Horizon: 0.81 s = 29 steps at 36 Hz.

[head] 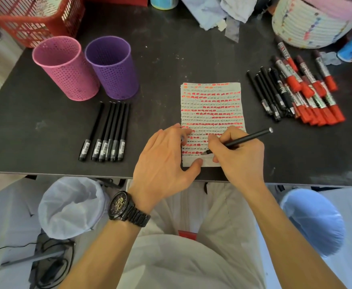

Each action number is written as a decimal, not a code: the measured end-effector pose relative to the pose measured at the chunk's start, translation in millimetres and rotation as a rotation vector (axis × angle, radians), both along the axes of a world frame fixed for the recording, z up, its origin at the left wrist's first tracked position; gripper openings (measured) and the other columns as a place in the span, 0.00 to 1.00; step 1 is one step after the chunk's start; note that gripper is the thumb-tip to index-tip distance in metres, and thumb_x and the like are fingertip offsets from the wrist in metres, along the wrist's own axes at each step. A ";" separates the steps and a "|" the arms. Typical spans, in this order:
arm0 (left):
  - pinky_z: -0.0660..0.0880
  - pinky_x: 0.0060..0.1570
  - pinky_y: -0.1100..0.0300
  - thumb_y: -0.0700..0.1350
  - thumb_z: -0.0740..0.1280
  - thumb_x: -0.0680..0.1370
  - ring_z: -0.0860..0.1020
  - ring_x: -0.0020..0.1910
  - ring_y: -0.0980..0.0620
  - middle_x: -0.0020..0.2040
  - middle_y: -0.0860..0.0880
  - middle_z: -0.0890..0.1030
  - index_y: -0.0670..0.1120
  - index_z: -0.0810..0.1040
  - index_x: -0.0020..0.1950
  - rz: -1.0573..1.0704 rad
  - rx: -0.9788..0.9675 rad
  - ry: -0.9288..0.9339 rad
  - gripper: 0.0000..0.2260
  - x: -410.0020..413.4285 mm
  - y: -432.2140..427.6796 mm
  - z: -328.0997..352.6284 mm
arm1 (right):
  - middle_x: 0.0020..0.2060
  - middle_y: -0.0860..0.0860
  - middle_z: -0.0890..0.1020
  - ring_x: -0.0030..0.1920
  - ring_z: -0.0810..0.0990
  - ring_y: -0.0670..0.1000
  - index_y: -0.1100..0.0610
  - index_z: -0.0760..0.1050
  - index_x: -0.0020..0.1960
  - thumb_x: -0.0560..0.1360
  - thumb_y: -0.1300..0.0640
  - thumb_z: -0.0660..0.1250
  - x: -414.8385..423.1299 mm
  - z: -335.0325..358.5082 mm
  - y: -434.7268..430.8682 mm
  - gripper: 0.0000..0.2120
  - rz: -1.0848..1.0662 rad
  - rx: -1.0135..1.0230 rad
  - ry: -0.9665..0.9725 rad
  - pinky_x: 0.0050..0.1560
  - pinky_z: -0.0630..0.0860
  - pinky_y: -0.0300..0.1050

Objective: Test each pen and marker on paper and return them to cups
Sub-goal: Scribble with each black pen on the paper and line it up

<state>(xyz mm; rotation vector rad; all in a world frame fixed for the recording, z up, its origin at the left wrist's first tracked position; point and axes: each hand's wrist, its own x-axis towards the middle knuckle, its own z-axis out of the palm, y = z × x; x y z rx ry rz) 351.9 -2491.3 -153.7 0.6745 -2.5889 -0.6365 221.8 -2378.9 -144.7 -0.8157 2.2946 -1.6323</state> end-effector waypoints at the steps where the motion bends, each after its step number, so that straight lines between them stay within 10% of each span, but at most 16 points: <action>1: 0.69 0.70 0.51 0.59 0.69 0.73 0.73 0.70 0.52 0.59 0.51 0.78 0.44 0.73 0.62 0.000 -0.001 0.003 0.25 0.0 0.1 0.1 | 0.25 0.46 0.80 0.26 0.81 0.41 0.58 0.75 0.33 0.75 0.59 0.73 0.2 0.1 -0.1 0.13 -0.001 0.004 0.002 0.33 0.72 0.27; 29: 0.69 0.70 0.51 0.58 0.69 0.73 0.73 0.69 0.53 0.60 0.52 0.78 0.45 0.72 0.62 0.003 0.013 0.006 0.24 0.7 0.9 1.5 | 0.27 0.49 0.80 0.27 0.81 0.43 0.58 0.74 0.33 0.75 0.59 0.72 0.2 -1.8 0.3 0.14 -0.018 0.028 0.021 0.31 0.72 0.29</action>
